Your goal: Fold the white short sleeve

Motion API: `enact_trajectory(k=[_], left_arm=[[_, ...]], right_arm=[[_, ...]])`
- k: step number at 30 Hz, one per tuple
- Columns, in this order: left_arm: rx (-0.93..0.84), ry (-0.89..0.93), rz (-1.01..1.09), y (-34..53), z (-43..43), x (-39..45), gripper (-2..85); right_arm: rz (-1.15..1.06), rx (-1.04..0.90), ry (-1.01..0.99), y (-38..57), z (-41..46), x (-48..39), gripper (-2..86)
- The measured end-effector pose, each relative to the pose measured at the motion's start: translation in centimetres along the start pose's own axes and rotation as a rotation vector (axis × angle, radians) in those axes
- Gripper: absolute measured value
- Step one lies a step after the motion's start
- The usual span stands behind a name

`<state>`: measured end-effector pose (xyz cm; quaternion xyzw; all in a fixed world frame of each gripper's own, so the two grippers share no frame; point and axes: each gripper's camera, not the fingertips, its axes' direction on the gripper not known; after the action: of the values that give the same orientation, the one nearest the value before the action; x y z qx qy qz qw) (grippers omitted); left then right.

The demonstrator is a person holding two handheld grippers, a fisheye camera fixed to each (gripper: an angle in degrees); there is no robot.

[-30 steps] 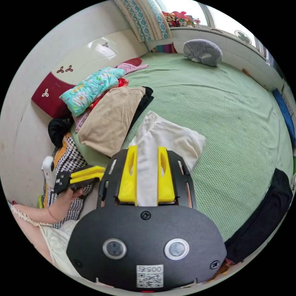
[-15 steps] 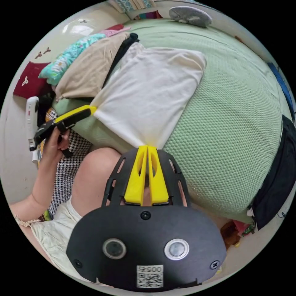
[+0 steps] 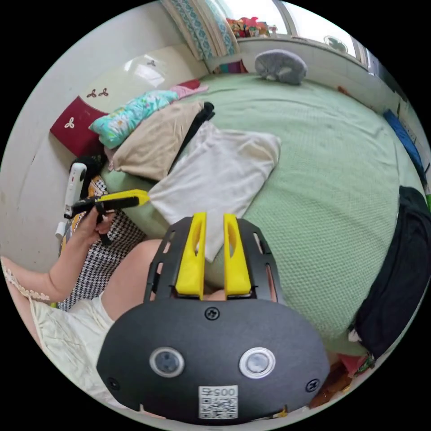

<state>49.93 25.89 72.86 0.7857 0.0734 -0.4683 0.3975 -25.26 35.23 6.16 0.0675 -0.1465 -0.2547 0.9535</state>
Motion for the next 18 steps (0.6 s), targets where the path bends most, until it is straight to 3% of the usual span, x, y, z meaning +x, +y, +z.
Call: enact_trajectory(k=[5,18], left_arm=[[-0.039,0.002,-0.001,-0.7,2.0,-0.4,13.9],[-0.082,-0.023,0.004,-1.3,3.0,-1.4,11.6]], right_arm=[[-0.043,0.044,0.095,-3.7,1.2,0.8,14.9],[0.114,-0.074,0.158,-8.9,8.3,4.6,14.0]])
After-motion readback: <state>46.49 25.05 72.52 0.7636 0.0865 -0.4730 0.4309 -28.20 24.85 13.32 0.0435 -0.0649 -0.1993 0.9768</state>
